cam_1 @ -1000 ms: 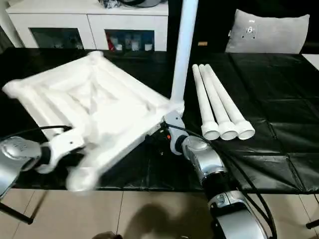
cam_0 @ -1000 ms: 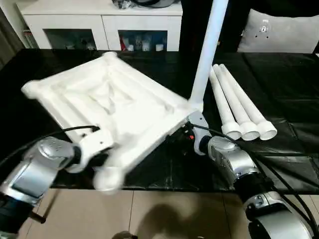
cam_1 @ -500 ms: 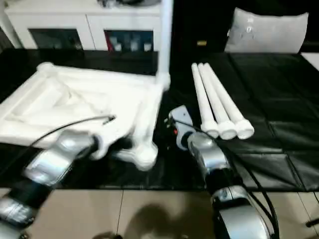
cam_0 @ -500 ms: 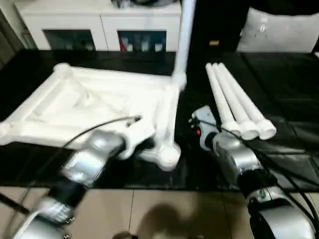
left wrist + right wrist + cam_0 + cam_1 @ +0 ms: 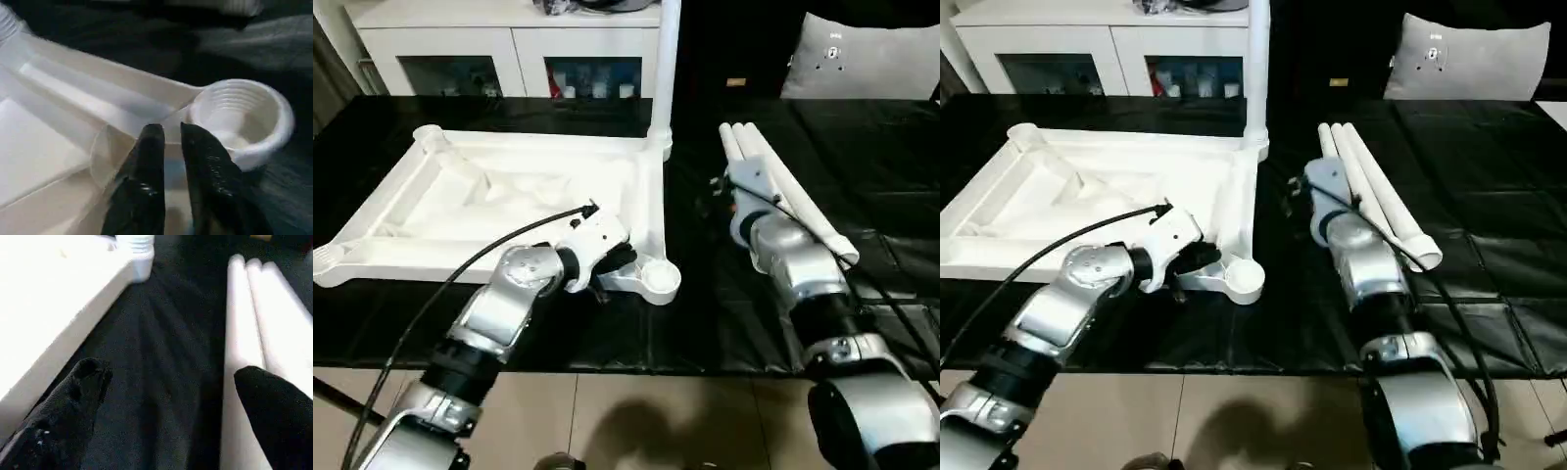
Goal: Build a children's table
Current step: Rotate table base
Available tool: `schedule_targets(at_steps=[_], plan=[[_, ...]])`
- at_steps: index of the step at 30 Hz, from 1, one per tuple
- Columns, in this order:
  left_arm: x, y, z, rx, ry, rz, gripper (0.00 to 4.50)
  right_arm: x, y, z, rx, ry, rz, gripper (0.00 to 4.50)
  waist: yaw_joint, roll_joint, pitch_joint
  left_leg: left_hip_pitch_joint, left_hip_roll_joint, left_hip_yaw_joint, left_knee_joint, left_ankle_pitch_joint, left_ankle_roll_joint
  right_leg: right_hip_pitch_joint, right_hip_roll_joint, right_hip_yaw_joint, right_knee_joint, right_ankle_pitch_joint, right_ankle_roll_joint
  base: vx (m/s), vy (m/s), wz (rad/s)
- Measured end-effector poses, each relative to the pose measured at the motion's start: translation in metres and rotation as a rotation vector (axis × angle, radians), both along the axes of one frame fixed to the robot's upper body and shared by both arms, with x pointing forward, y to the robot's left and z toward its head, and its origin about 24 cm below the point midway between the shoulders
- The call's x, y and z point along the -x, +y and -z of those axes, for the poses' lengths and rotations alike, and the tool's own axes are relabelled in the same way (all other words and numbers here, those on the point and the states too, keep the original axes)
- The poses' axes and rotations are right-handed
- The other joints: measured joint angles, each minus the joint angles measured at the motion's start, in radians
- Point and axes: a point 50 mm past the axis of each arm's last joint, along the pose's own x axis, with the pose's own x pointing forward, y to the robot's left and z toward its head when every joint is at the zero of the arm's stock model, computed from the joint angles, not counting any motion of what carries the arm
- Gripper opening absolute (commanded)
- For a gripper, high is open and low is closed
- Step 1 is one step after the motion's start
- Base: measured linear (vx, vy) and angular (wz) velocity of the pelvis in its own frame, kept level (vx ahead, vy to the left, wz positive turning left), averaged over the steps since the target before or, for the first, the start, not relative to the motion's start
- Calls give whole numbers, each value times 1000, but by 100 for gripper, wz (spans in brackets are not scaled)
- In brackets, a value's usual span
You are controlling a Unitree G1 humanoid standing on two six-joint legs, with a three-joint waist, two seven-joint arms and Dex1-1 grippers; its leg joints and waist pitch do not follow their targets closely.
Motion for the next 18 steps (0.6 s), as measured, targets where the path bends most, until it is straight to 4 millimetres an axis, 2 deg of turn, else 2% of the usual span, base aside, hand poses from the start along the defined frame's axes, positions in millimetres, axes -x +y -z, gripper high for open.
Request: schedule_targets(at_steps=[6,13,18], plan=[[13,10,-1,-7,47,37,155,-11,-18,-7,-5,86,80,450,2,0,0,0,0,0,0,0,0,0,0,0,0,0,0,0,0,0],[17,12,-2,-2,64,42,204,-9,-23,7,-26,184,117,450,1,0,0,-1,0,1,1,0,0,0,0,0,1,0,0,0,0,0],[19,12,-3,-5,71,43,242,-11,-25,6,-39,212,135,450,1,0,0,0,0,1,1,0,0,0,0,0,2,0,0,0,0,0]])
